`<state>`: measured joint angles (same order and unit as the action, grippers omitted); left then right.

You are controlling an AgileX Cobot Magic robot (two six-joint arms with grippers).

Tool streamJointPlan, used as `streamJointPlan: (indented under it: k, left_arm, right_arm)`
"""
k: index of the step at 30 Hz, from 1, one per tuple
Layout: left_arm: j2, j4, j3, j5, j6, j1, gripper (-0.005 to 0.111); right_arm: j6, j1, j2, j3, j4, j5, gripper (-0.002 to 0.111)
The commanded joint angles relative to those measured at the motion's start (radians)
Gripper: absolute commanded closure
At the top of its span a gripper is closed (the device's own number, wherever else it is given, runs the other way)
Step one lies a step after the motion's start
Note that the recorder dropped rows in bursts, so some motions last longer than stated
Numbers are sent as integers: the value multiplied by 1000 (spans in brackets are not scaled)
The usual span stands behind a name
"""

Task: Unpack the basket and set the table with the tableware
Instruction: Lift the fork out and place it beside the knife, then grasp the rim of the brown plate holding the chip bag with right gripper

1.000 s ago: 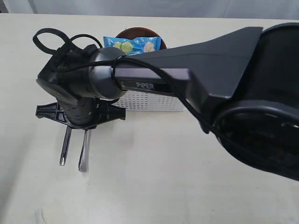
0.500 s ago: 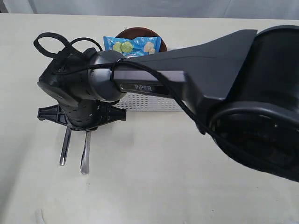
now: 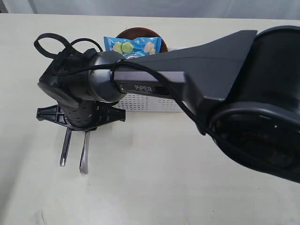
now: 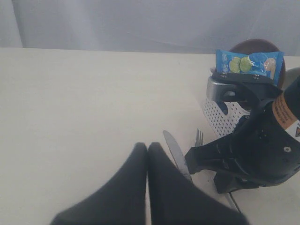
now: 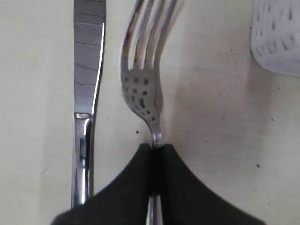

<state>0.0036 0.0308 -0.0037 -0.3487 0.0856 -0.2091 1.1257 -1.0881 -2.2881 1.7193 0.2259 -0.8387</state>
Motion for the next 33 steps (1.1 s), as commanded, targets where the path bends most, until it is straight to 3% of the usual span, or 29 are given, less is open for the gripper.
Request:
streamJointPlan:
  k: [1,2,4,11,21,25,28,31,33]
  left_arm:
    - [-4,-1,4,2,-3,-5,107]
    - [-4,-1,4,2,-3,-5,107]
    - [-4,-1,4,2,-3,-5,107]
    - [-4,-1,4,2,-3,-5,107]
    - [-4,-1,4,2,-3,-5,107]
    - [-4,-1,4,2,-3,-5,107]
    - [-4,-1,4,2,-3,-5,107]
    - [-4,-1,4,2,-3,-5,107]
    - [-4,-1,4,2,-3,-5,107]
  right_arm:
    - [-16,2,-2,-1,4,1,81]
    - [-16,2,-2,-1,4,1,72]
    - [-16,2,0,-1,4,3,68]
    - [-80,2,101,-1,8,49,69]
    - [-570,31,430,-1,52,-52,69]
    - [-660,130,516,-1,127,-152,69]
    - [-796,275,560,-1,103,-192,69]
    - [-1078,436,559,-1,-79,-259,69]
    - [-1143,511,559,-1,-168,-270,69]
